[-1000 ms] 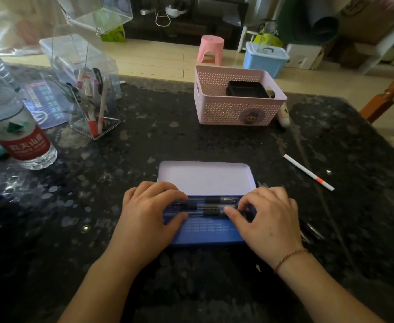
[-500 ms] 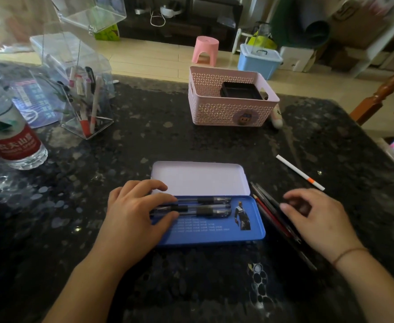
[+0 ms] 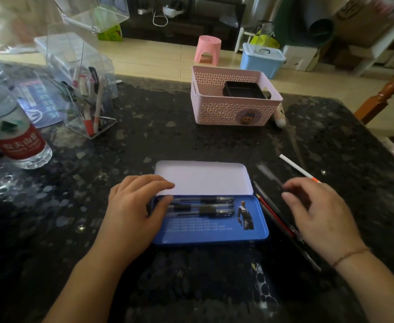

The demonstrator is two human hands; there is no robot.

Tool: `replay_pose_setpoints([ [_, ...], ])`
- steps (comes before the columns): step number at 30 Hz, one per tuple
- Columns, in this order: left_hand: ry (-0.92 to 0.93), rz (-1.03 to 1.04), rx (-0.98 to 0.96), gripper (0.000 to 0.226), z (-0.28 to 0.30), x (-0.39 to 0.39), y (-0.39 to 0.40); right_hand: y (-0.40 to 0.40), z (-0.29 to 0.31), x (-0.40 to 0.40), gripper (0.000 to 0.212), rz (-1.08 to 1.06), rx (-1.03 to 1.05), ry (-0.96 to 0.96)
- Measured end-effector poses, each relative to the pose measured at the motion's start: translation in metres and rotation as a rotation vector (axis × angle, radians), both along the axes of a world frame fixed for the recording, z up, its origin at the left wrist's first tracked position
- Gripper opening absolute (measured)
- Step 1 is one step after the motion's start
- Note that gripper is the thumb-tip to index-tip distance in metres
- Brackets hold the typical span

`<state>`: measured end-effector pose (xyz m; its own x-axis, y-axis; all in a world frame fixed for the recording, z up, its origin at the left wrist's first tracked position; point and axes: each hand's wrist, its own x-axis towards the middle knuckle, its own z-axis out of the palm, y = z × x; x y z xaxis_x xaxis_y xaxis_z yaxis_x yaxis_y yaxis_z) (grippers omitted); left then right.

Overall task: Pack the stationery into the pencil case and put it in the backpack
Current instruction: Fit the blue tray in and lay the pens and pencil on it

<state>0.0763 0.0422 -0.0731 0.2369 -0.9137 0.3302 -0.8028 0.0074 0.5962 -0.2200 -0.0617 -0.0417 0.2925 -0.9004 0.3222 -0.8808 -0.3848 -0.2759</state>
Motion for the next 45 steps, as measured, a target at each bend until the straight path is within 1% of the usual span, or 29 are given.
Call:
replay_pose_setpoints([
  [2, 0.019, 0.011, 0.008, 0.026, 0.001, 0.001, 0.000, 0.012, 0.008, 0.023, 0.011, 0.190, 0.017, -0.028],
  [3, 0.019, 0.005, 0.025, 0.027, 0.001, 0.002, 0.001, 0.015, 0.011, 0.033, 0.013, 0.222, 0.059, -0.095],
  [4, 0.011, -0.015, 0.048, 0.030, 0.001, 0.003, 0.003, 0.017, 0.013, 0.041, 0.015, 0.221, 0.128, -0.227],
  [6, -0.023, -0.088, 0.106, 0.037, 0.003, 0.003, 0.006, 0.018, 0.018, 0.052, 0.022, 0.175, 0.340, -0.606],
  [7, -0.042, -0.124, 0.134, 0.038, 0.003, 0.003, 0.006, 0.021, 0.020, 0.055, 0.025, 0.152, 0.437, -0.763],
  [8, -0.062, -0.144, 0.158, 0.037, 0.004, 0.002, 0.006, 0.024, 0.021, 0.057, 0.027, 0.145, 0.501, -0.861],
  [9, -0.079, -0.148, 0.172, 0.033, 0.004, 0.002, 0.006, 0.028, 0.023, 0.058, 0.029, 0.149, 0.536, -0.890],
  [11, -0.093, -0.129, 0.172, 0.025, 0.003, 0.001, 0.005, 0.035, 0.024, 0.061, 0.032, 0.182, 0.577, -0.844],
  [13, -0.092, -0.098, 0.158, 0.019, 0.003, -0.001, 0.005, 0.039, 0.023, 0.062, 0.030, 0.190, 0.610, -0.750],
  [14, -0.091, -0.083, 0.151, 0.017, 0.003, -0.001, 0.005, 0.040, 0.023, 0.062, 0.027, 0.176, 0.577, -0.655],
  [15, -0.088, -0.071, 0.148, 0.016, 0.003, -0.002, 0.005, 0.041, 0.023, 0.062, 0.025, 0.170, 0.489, -0.510],
  [17, -0.078, -0.068, 0.145, 0.015, 0.003, -0.002, 0.005, 0.043, 0.026, 0.066, 0.024, 0.210, 0.219, -0.132],
  [18, -0.074, -0.074, 0.144, 0.015, 0.003, -0.002, 0.005, 0.044, 0.027, 0.071, 0.021, 0.269, 0.094, 0.025],
  [19, -0.065, -0.080, 0.141, 0.015, 0.003, -0.001, 0.005, 0.047, 0.027, 0.076, 0.017, 0.335, 0.021, 0.138],
  [20, -0.046, -0.081, 0.134, 0.015, 0.003, 0.001, 0.005, 0.049, 0.025, 0.082, 0.015, 0.386, -0.004, 0.220],
  [22, 0.001, -0.066, 0.105, 0.014, 0.003, 0.004, 0.005, 0.050, 0.017, 0.093, 0.013, 0.457, 0.006, 0.319],
  [25, 0.038, -0.022, 0.079, 0.014, 0.003, 0.008, 0.004, 0.050, 0.003, 0.104, 0.012, 0.511, 0.002, 0.318],
  [29, 0.040, -0.015, 0.104, 0.015, 0.002, 0.011, 0.004, 0.047, -0.007, 0.113, 0.018, 0.512, 0.079, 0.172],
  [31, 0.037, -0.026, 0.119, 0.016, 0.002, 0.011, 0.005, 0.046, -0.008, 0.114, 0.016, 0.492, 0.115, 0.101],
  [34, 0.042, -0.043, 0.131, 0.016, 0.004, 0.010, 0.006, 0.045, -0.012, 0.112, 0.010, 0.489, 0.082, 0.072],
  [37, 0.041, -0.055, 0.150, 0.016, 0.005, 0.008, 0.006, 0.048, -0.015, 0.116, 0.007, 0.509, 0.044, 0.063],
  [39, 0.039, -0.065, 0.161, 0.017, 0.005, 0.007, 0.006, 0.048, -0.017, 0.122, 0.007, 0.510, 0.059, 0.037],
  [42, 0.029, -0.088, 0.181, 0.020, 0.005, 0.007, 0.006, 0.046, -0.019, 0.123, 0.011, 0.483, 0.095, 0.006],
  [45, 0.029, -0.098, 0.190, 0.021, 0.006, 0.008, 0.006, 0.040, -0.015, 0.101, 0.021, 0.434, 0.029, -0.022],
])
